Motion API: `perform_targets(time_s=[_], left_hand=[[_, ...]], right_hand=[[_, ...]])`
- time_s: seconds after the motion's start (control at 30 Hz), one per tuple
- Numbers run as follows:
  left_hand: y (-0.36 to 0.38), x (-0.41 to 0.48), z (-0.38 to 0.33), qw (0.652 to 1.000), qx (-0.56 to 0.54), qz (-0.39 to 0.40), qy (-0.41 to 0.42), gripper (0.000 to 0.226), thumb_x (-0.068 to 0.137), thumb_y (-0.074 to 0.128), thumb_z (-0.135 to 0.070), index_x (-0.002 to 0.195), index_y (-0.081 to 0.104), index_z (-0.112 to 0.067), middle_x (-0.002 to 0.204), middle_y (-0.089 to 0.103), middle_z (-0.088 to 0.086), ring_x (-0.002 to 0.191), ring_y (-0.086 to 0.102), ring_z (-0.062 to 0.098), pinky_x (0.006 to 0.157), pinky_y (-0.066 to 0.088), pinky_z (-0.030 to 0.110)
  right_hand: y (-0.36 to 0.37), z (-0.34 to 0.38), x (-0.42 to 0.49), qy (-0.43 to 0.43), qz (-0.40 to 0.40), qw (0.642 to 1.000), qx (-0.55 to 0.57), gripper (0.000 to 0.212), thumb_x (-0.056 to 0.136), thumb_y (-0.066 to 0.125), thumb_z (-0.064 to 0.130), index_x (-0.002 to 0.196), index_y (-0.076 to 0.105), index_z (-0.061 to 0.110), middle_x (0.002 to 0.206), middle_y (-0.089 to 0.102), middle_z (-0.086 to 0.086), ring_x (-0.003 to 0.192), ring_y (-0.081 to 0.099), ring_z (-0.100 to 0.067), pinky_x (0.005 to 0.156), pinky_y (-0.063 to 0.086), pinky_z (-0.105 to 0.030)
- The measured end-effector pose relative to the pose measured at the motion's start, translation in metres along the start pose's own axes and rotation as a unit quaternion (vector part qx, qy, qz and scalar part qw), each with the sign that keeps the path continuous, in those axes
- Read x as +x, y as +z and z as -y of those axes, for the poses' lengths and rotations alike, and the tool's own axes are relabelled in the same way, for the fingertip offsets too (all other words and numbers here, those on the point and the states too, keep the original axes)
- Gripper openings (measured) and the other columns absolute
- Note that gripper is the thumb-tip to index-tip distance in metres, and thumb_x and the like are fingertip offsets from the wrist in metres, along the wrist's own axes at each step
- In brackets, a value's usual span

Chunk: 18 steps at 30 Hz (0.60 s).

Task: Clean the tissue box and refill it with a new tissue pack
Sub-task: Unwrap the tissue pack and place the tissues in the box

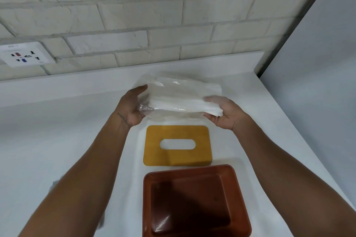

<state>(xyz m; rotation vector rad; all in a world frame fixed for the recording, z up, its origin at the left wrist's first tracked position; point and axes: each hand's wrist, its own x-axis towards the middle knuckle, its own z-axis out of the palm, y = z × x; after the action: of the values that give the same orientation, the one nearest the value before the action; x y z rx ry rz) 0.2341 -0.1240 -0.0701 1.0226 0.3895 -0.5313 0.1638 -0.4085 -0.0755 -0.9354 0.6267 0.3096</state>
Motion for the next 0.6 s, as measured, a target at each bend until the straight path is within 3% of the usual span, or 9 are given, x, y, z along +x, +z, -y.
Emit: perform_targets(time_s=[0.07, 0.13, 0.17, 0.23, 0.3, 0.4, 0.5, 0.6], left_hand=[[0.001, 0.001, -0.002, 0.998, -0.054, -0.014, 0.006, 0.033, 0.1, 0.065, -0.029, 0.13, 0.065, -0.015, 0.113, 0.071, 0.01, 0.084, 0.071, 0.025, 0.073, 0.065, 0.037], [-0.002, 0.004, -0.001, 0.994, -0.111, 0.007, 0.019, 0.048, 0.096, 0.068, -0.047, 0.133, 0.059, -0.019, 0.127, 0.068, 0.015, 0.099, 0.071, 0.029, 0.093, 0.06, 0.046], [-0.003, 0.005, 0.0, 0.993, -0.115, 0.008, 0.015, 0.054, 0.09, 0.071, -0.058, 0.129, 0.054, -0.023, 0.13, 0.064, 0.018, 0.109, 0.07, 0.035, 0.101, 0.055, 0.054], [-0.002, 0.003, 0.005, 0.999, -0.035, -0.008, -0.024, 0.062, 0.082, 0.074, -0.068, 0.123, 0.049, -0.029, 0.127, 0.062, 0.023, 0.113, 0.07, 0.041, 0.102, 0.053, 0.061], [0.0, 0.003, 0.012, 0.997, 0.05, -0.023, -0.063, 0.063, 0.085, 0.078, -0.057, 0.133, 0.051, -0.026, 0.122, 0.068, 0.022, 0.102, 0.077, 0.033, 0.091, 0.062, 0.051], [0.005, 0.008, 0.019, 0.998, 0.033, -0.054, -0.028, 0.045, 0.097, 0.073, -0.025, 0.134, 0.06, -0.005, 0.115, 0.071, 0.019, 0.083, 0.077, 0.023, 0.07, 0.066, 0.033], [0.007, 0.015, 0.022, 0.993, -0.016, -0.108, 0.038, 0.048, 0.098, 0.065, 0.0, 0.143, 0.051, 0.001, 0.108, 0.069, 0.021, 0.079, 0.072, 0.026, 0.077, 0.065, 0.038], [0.012, 0.018, 0.027, 0.979, -0.032, -0.179, 0.087, 0.066, 0.091, 0.058, 0.017, 0.144, 0.041, -0.017, 0.094, 0.071, 0.02, 0.066, 0.066, 0.025, 0.083, 0.062, 0.043]], right_hand=[[-0.004, 0.003, 0.001, 0.003, -0.029, 0.999, 0.046, 0.01, 0.089, 0.063, 0.002, 0.097, 0.069, 0.002, 0.093, 0.074, -0.019, 0.081, 0.075, -0.036, 0.054, 0.06, -0.034], [-0.005, 0.007, 0.0, 0.007, -0.027, 0.997, 0.067, 0.018, 0.087, 0.065, 0.003, 0.104, 0.066, -0.001, 0.103, 0.073, -0.022, 0.091, 0.073, -0.038, 0.059, 0.062, -0.034], [-0.006, 0.008, -0.001, 0.008, -0.022, 0.997, 0.077, 0.023, 0.085, 0.068, 0.002, 0.108, 0.065, -0.003, 0.11, 0.072, -0.023, 0.097, 0.072, -0.038, 0.063, 0.062, -0.035], [-0.006, 0.011, -0.002, 0.008, -0.012, 0.996, 0.093, 0.024, 0.083, 0.07, 0.002, 0.106, 0.065, -0.005, 0.114, 0.07, -0.024, 0.101, 0.07, -0.039, 0.065, 0.062, -0.036], [-0.005, 0.012, -0.004, 0.005, -0.014, 0.996, 0.088, 0.022, 0.083, 0.07, 0.002, 0.104, 0.066, -0.005, 0.11, 0.071, -0.024, 0.098, 0.071, -0.039, 0.062, 0.062, -0.035], [-0.003, 0.012, -0.004, -0.015, -0.055, 0.997, 0.052, 0.02, 0.079, 0.075, 0.001, 0.097, 0.069, -0.003, 0.101, 0.073, -0.023, 0.091, 0.073, -0.037, 0.061, 0.061, -0.035], [-0.008, 0.015, -0.006, -0.039, -0.111, 0.993, 0.028, 0.015, 0.073, 0.079, -0.002, 0.086, 0.072, -0.002, 0.095, 0.071, -0.022, 0.084, 0.074, -0.038, 0.064, 0.061, -0.039], [-0.02, 0.021, -0.01, -0.043, -0.136, 0.99, 0.015, 0.013, 0.073, 0.08, 0.0, 0.084, 0.072, -0.001, 0.095, 0.07, -0.021, 0.082, 0.074, -0.038, 0.064, 0.061, -0.038]])
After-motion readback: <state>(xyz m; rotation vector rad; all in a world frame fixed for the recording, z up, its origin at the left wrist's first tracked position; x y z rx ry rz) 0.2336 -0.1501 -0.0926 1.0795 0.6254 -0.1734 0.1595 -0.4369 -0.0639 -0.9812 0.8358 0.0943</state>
